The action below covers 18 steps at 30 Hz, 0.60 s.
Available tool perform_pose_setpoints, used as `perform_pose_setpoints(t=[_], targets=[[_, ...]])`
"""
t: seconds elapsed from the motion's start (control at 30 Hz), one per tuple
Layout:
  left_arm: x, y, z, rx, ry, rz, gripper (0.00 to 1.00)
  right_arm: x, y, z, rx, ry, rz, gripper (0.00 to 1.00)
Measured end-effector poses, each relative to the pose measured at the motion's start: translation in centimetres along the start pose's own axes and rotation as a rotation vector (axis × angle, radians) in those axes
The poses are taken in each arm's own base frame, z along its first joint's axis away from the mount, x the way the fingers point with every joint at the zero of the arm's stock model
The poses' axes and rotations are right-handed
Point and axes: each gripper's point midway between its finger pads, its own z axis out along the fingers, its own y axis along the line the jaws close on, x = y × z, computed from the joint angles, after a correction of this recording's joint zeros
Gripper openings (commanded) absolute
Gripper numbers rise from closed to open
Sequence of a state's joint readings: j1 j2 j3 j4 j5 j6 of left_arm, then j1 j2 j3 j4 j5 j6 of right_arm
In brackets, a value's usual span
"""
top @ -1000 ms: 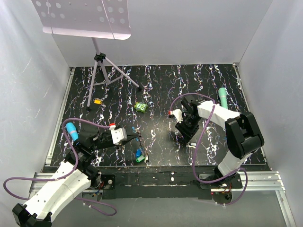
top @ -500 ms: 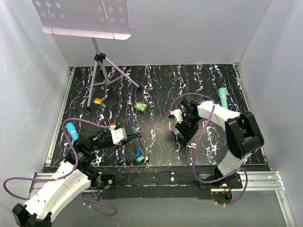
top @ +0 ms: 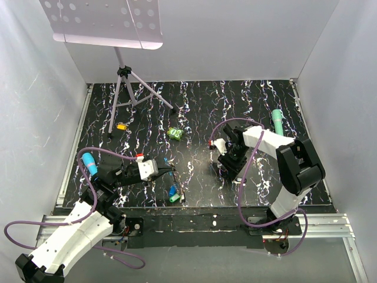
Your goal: Put the keys on the keyring
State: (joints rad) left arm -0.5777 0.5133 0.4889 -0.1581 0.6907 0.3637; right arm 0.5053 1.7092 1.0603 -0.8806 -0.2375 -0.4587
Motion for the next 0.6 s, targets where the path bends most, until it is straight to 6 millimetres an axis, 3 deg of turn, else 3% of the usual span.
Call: perform_pose_setpoints(t=[0.6], targets=[[-0.02, 0.01, 0.0, 0.0, 0.0, 0.001, 0.0, 0.15, 0.12, 0.17, 0.005, 0.011, 0.003, 0.23]])
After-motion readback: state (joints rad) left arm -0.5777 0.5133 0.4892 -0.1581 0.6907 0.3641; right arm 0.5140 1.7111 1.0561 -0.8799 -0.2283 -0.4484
